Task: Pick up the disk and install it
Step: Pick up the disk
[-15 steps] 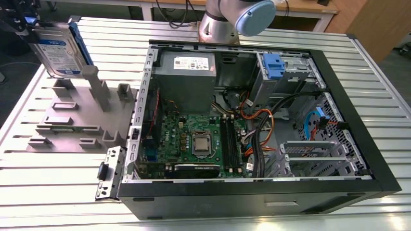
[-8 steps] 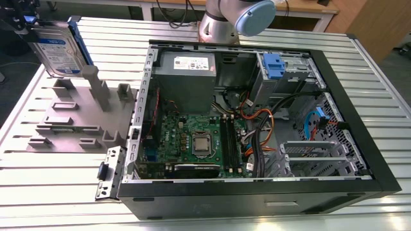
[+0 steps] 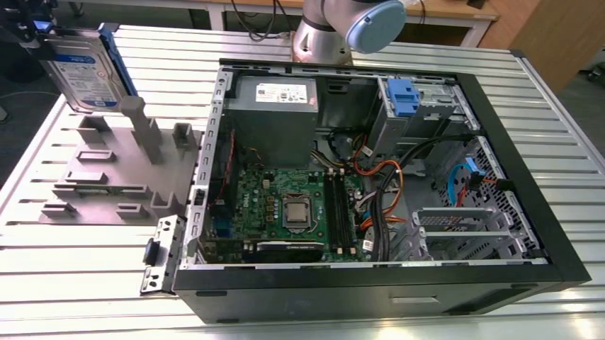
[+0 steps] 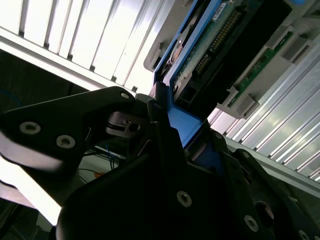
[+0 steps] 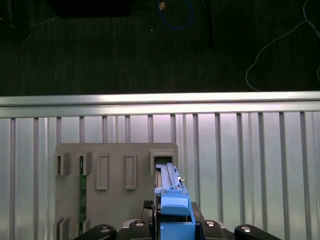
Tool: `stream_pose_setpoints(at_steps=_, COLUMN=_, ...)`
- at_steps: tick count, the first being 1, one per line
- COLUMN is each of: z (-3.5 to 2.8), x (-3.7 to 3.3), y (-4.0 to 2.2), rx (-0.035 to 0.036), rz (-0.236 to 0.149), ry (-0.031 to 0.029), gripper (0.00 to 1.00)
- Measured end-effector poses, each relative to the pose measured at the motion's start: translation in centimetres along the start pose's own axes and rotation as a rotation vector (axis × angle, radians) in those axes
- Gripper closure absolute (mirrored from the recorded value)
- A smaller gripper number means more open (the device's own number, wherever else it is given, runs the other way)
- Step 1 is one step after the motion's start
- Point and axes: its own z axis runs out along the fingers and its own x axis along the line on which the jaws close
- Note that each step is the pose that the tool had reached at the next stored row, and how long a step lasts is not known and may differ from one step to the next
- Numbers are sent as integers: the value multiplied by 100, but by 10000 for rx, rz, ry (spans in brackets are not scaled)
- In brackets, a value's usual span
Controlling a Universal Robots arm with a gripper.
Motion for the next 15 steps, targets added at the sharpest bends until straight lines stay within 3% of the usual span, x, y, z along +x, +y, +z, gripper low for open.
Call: stream_pose_setpoints(at_steps=15, z=-29, x=-1, y=1, rx=-1, rz=0, ry=1, gripper=63)
